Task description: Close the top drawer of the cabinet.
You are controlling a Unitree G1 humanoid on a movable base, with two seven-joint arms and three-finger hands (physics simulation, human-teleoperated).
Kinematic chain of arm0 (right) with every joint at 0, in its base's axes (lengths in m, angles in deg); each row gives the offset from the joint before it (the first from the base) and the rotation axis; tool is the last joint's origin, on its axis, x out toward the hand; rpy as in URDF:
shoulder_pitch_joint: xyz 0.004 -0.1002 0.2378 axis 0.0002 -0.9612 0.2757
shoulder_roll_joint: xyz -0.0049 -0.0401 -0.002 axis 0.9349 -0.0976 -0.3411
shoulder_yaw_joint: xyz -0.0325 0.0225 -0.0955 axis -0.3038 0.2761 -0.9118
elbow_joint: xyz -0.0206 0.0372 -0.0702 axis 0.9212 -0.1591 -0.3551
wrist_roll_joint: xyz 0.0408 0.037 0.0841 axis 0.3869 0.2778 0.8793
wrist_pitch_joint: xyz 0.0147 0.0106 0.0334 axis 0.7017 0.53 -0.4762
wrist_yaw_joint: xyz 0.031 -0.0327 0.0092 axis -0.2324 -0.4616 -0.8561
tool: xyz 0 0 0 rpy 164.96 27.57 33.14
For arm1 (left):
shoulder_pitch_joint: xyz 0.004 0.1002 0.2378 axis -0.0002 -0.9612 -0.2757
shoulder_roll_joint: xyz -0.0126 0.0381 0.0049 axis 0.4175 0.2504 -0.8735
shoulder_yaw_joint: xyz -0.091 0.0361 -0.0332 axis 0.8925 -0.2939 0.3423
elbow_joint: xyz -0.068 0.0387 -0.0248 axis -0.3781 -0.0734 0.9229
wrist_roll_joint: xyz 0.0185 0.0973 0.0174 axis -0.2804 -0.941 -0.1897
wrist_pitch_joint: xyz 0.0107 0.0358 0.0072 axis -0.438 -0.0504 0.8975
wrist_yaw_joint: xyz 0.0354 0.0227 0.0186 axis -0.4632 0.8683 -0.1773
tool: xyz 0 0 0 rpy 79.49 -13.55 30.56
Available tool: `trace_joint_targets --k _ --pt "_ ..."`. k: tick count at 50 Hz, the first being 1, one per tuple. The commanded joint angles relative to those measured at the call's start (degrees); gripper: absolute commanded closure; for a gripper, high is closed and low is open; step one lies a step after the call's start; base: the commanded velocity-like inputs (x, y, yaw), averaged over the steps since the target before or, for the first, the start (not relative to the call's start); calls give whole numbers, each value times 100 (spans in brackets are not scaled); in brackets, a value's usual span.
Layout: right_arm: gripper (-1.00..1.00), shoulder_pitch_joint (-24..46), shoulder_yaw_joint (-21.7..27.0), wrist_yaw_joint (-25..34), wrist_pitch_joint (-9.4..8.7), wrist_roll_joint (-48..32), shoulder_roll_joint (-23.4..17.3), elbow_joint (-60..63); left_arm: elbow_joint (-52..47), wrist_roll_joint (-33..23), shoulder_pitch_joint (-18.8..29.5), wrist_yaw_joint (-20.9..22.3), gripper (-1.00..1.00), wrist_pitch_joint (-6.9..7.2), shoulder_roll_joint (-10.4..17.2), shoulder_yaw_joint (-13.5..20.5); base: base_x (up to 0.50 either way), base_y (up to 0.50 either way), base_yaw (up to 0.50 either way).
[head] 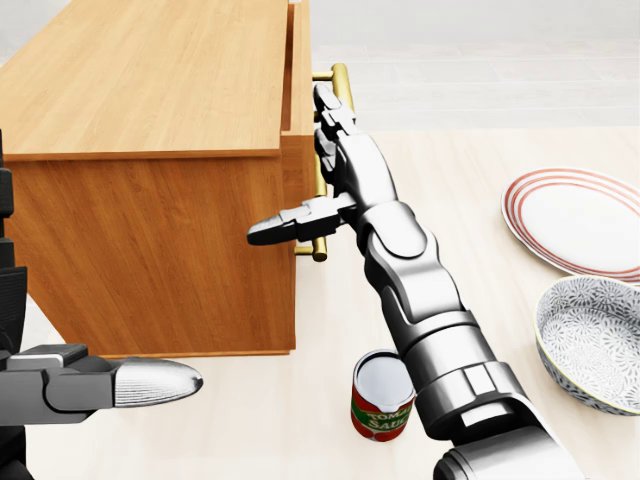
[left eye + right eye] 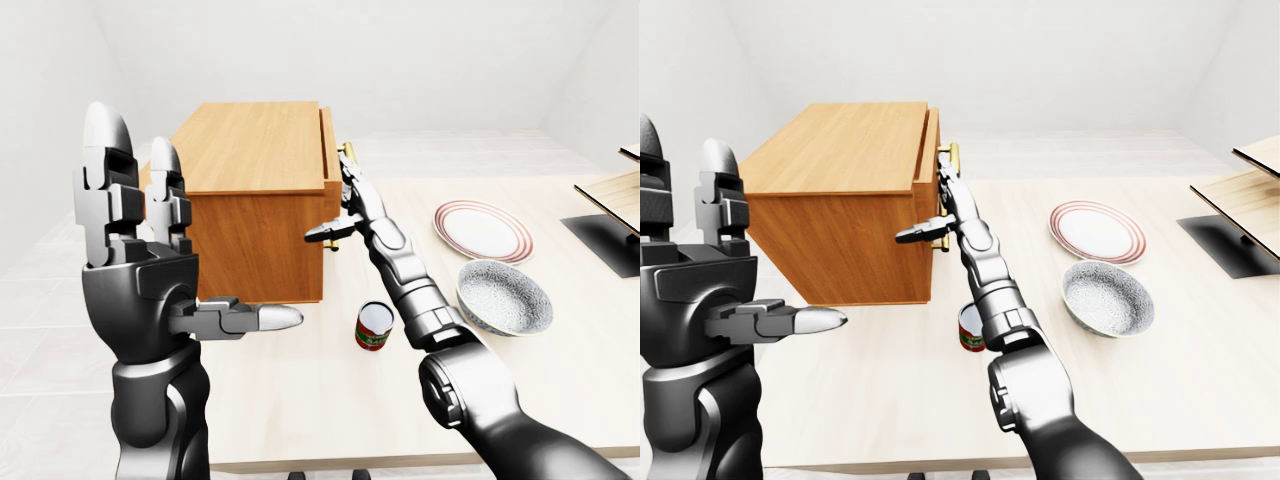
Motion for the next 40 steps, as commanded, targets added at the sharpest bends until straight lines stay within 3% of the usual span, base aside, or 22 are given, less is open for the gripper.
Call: trace_joint_targets --k 1,6,22,40 --pt "-100 154 -172 173 42 143 212 -635 -41 13 48 -13 -100 0 -4 6 1 0 1" --pt "-100 150 -189 175 18 138 244 -613 -23 4 32 -11 -100 0 2 -3 0 0 0" --pt "-100 242 -218 296 263 102 450 -1103 1 17 38 -14 -100 0 -1 14 0 0 0" --pt "-100 364 -176 375 263 92 565 -1400 5 16 41 -14 -100 0 7 17 0 0 0"
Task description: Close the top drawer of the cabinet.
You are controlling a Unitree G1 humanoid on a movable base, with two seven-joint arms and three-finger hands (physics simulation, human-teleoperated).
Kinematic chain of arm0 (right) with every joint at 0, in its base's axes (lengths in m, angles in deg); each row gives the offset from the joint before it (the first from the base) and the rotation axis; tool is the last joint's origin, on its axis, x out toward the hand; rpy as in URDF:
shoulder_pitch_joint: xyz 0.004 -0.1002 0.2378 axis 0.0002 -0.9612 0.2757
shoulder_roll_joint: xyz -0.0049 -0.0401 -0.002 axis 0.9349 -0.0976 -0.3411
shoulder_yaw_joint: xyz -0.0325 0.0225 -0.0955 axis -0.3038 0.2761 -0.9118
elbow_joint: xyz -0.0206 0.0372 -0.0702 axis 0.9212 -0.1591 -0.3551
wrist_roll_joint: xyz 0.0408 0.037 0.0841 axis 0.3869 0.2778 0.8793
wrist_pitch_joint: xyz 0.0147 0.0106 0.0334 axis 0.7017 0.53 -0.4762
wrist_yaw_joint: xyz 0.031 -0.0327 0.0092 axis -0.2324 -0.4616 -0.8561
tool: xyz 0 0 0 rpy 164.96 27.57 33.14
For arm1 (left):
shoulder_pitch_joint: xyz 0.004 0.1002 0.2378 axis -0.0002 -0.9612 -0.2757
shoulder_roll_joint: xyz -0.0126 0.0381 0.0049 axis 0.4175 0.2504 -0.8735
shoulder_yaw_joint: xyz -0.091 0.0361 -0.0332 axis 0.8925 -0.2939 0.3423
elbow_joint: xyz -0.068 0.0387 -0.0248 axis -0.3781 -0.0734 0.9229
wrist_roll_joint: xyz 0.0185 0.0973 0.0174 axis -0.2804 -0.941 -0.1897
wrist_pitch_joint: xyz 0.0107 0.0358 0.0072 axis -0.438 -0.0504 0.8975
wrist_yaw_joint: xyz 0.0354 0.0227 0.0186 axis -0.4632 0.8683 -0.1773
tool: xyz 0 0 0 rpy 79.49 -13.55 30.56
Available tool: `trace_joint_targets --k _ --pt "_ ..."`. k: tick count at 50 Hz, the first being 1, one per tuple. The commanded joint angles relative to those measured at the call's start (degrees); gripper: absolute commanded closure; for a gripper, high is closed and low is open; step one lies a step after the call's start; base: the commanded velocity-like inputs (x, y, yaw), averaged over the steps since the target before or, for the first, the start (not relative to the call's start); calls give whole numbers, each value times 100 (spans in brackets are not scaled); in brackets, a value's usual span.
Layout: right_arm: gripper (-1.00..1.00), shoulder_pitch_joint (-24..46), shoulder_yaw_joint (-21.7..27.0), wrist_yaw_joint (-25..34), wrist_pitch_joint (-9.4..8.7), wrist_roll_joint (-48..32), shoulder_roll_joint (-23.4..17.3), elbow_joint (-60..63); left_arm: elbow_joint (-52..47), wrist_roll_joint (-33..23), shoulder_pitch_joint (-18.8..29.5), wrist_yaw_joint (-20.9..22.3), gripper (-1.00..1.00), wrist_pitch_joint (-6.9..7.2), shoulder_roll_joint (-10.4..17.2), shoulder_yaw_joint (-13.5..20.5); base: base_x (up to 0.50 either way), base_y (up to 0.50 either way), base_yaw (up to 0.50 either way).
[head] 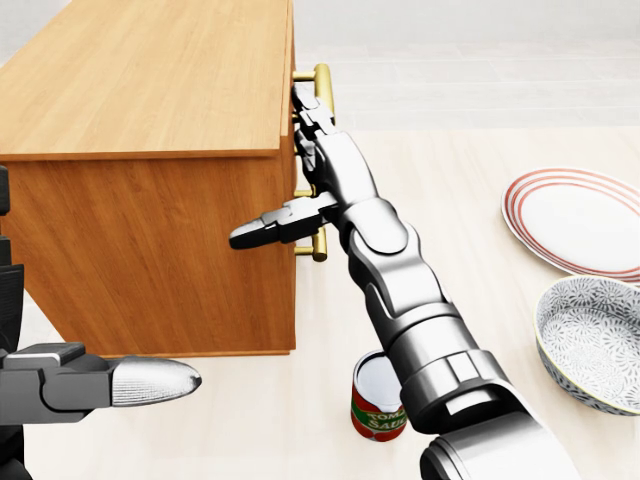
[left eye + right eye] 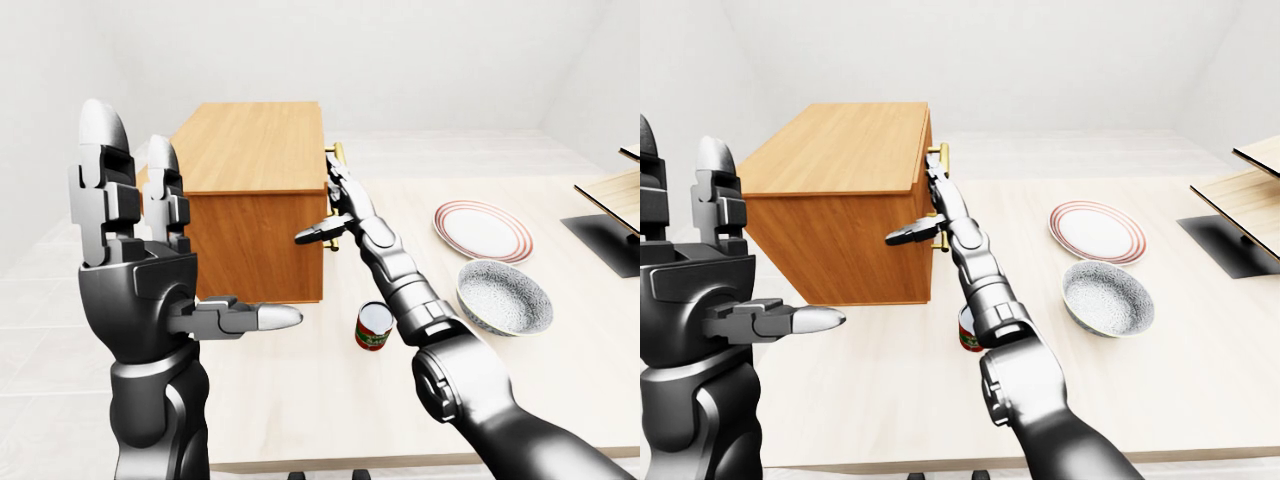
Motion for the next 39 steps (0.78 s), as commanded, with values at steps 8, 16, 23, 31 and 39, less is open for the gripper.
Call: trace_joint_targets --k 8,16,23,31,39 --pt "-100 81 -213 352 0 304 486 -987 -23 3 22 -5 -100 0 3 -2 0 0 0" --pt "-100 148 -200 407 0 306 587 -1123 14 4 -3 10 -100 0 3 1 0 0 0" --pt "-100 225 -211 483 0 276 705 -1251 3 -1 -16 10 -100 0 3 -8 1 0 0" --pt "-100 260 -206 566 0 243 765 -1299 4 3 -20 13 -100 0 1 -6 1 0 1" --pt "-100 281 -197 621 0 224 790 -1310 20 0 -10 12 -100 0 0 -3 1 1 1"
